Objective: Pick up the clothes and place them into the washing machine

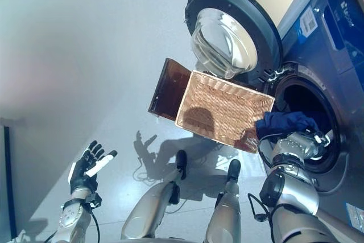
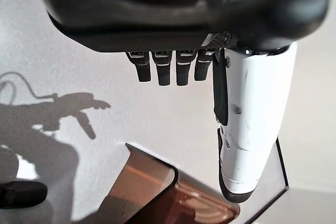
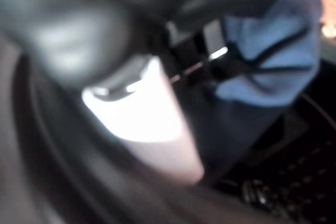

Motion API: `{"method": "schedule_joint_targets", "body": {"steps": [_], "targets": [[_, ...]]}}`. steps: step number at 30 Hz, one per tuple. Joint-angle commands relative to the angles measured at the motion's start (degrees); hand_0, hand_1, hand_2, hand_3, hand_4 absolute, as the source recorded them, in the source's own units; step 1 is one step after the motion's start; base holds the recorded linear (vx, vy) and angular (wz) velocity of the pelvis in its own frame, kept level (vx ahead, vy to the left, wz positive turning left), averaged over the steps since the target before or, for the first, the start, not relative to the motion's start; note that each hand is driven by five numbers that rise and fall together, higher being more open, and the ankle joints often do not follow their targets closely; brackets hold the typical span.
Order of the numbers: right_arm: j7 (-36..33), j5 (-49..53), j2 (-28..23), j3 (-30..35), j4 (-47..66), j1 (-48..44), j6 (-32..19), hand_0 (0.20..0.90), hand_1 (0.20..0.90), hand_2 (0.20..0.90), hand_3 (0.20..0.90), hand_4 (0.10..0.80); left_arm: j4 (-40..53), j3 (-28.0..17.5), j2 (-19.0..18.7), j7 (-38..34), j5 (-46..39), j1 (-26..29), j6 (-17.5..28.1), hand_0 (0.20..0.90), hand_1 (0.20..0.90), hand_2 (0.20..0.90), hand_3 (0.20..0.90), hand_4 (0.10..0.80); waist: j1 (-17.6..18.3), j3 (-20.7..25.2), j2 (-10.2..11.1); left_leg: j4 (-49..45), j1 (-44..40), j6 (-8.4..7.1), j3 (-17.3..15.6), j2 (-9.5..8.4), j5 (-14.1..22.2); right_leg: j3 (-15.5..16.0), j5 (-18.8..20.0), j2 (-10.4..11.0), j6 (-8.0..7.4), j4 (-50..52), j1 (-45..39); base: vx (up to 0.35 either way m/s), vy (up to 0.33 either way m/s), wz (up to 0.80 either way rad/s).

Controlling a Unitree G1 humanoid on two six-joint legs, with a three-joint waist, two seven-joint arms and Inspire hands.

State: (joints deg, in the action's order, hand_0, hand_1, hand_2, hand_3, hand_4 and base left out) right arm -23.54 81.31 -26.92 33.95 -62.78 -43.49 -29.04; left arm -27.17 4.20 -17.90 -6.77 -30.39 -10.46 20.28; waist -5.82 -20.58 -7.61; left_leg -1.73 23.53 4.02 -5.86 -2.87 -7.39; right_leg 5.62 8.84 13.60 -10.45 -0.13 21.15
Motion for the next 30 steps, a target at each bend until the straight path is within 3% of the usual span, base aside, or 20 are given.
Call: {"method": "schedule_joint_targets", "body": {"steps": [1,15,21,25,26,27,30], "targets": [[-0.4,-10.4,-20.8,-8.2,3.3,-7.1,-7.6,0.200,0.200,0.200,0.200,0.300,3.5,-1.7,-1.4,-0.8,-1.7,-1.9,3.9,0.900,0.900,0.900,0.900,0.800,-0.8,4.1,-2.5,2.1,1.0,-5.97,2.8,1.50,1.0,2.1,-2.8,-4.4,4.35,3.6,4.4,-0.009,-0.050,-0.02],[-12.4,-15.8,-36.9,-10.0,-6.4,-13.5,-6.4,0.200,0.200,0.200,0.200,0.300,3.2,-1.2,-2.4,-1.9,-0.8,-4.3,3.1,0.900,0.900,0.900,0.900,0.800,-0.2,6.6,-4.6,5.0,2.0,-6.79,2.9,1.81,-0.4,1.9,-2.6,-5.1,4.35,3.4,6.7,0.002,-0.009,-0.01],[-13.8,-16.8,-35.7,-11.1,-6.0,-14.4,-5.7,0.200,0.200,0.200,0.200,0.300,3.1,-1.2,-2.3,-2.0,-1.7,-4.9,3.1,0.900,0.900,0.900,0.900,0.800,0.1,6.7,-6.2,5.5,2.3,-6.78,2.6,1.57,-0.7,0.8,-2.7,-5.0,4.51,4.0,7.8,-0.004,0.016,-0.04],[-11.1,-20.5,-32.0,-14.9,1.4,-14.7,-4.3,0.200,0.200,0.200,0.200,0.300,4.0,-1.7,-1.8,-1.8,-2.7,-5.1,3.7,0.900,0.900,0.900,0.900,0.800,0.2,5.9,-7.0,5.4,2.4,-6.60,1.8,1.55,-0.8,0.0,-2.6,-5.1,4.68,4.4,8.6,-0.026,0.021,-0.14],[-9.6,-22.3,-30.9,-16.3,3.9,-14.0,-3.4,0.431,0.431,0.431,0.431,0.465,4.2,-1.7,-1.5,-1.6,-2.8,-5.1,3.9,0.900,0.900,0.900,0.900,0.800,0.4,5.5,-7.1,5.3,2.5,-6.61,1.6,1.61,-0.8,-0.2,-2.6,-5.1,4.71,4.5,8.8,-0.045,-0.005,-0.12],[-8.8,-24.6,-30.6,-17.3,3.9,-13.0,-2.1,0.900,0.900,0.900,0.900,0.800,4.4,-1.7,-1.5,-1.4,-2.8,-5.1,4.2,0.900,0.900,0.900,0.900,0.800,0.5,5.2,-7.0,5.2,2.6,-6.64,1.4,1.68,-0.8,-0.2,-2.7,-5.2,4.75,4.8,8.9,-0.047,-0.017,-0.07],[-4.9,-24.9,-30.1,-20.0,1.1,-12.4,0.7,0.900,0.900,0.900,0.900,0.800,4.5,-1.6,-1.8,-0.4,-3.4,-4.7,4.6,0.900,0.900,0.900,0.900,0.800,0.7,4.7,-6.9,5.0,2.7,-6.77,1.2,1.84,-0.9,-0.2,-2.7,-5.1,4.87,5.1,9.1,-0.038,-0.023,0.00]]}}
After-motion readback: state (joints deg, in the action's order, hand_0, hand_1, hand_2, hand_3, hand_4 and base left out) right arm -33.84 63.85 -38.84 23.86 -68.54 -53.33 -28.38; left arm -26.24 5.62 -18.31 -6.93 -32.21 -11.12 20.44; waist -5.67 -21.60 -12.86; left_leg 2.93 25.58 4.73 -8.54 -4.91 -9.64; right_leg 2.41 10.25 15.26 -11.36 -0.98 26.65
